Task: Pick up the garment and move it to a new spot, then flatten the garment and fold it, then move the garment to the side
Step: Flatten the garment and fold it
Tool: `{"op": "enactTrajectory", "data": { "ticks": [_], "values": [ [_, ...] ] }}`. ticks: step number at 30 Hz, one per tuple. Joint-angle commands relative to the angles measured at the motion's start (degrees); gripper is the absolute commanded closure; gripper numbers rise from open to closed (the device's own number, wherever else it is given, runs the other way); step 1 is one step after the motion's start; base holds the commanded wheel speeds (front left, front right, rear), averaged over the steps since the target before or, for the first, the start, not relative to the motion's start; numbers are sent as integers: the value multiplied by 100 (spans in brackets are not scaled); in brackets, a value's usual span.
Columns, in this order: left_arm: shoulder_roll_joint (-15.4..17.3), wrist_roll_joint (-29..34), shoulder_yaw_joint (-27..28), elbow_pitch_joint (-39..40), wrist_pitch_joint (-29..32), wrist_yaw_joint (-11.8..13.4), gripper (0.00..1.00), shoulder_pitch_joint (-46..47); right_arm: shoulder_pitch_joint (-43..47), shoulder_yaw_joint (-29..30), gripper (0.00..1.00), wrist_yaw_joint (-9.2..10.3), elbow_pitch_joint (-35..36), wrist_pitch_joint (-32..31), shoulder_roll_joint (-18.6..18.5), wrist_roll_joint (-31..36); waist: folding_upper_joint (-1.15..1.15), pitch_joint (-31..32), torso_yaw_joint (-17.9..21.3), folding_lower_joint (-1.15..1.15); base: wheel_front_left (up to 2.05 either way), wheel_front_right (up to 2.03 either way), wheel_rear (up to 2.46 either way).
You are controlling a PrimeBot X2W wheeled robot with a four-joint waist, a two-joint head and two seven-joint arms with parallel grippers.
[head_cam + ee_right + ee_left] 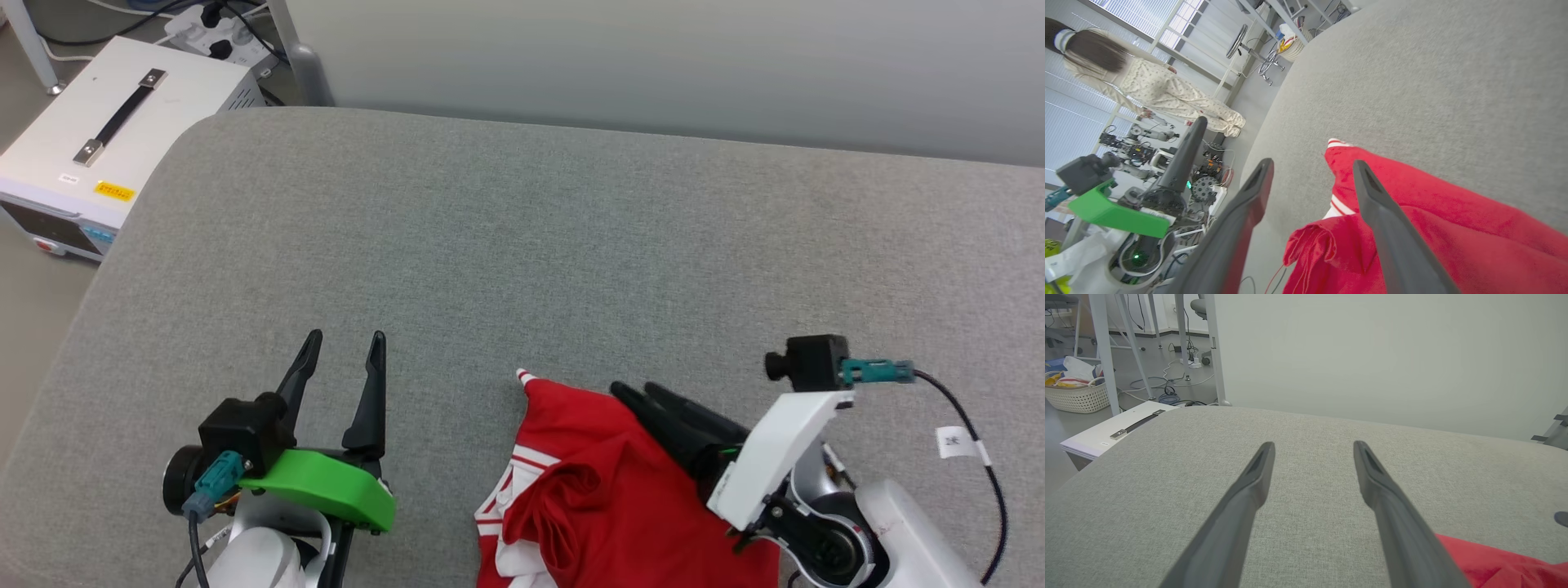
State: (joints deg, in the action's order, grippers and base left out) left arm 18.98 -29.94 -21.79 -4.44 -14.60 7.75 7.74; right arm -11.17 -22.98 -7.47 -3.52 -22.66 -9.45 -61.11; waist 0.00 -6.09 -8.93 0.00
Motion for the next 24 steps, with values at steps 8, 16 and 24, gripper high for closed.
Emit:
{"op": "enactTrajectory", "data": {
  "ticks": [8,16,24],
  "values": [
    [83,36,112,-18,-12,114,0,-122,284,1207,0,-2,-29,1796,-226,2439,0,197,324,0,0,0,0],
    [143,51,138,-28,29,230,0,-183,868,2391,0,-2,378,2611,-115,3920,0,332,560,0,0,0,0],
    [201,96,115,-35,23,332,0,-407,1466,2641,0,-2,789,2855,-66,4716,0,600,752,0,0,0,0]
  ]
}}
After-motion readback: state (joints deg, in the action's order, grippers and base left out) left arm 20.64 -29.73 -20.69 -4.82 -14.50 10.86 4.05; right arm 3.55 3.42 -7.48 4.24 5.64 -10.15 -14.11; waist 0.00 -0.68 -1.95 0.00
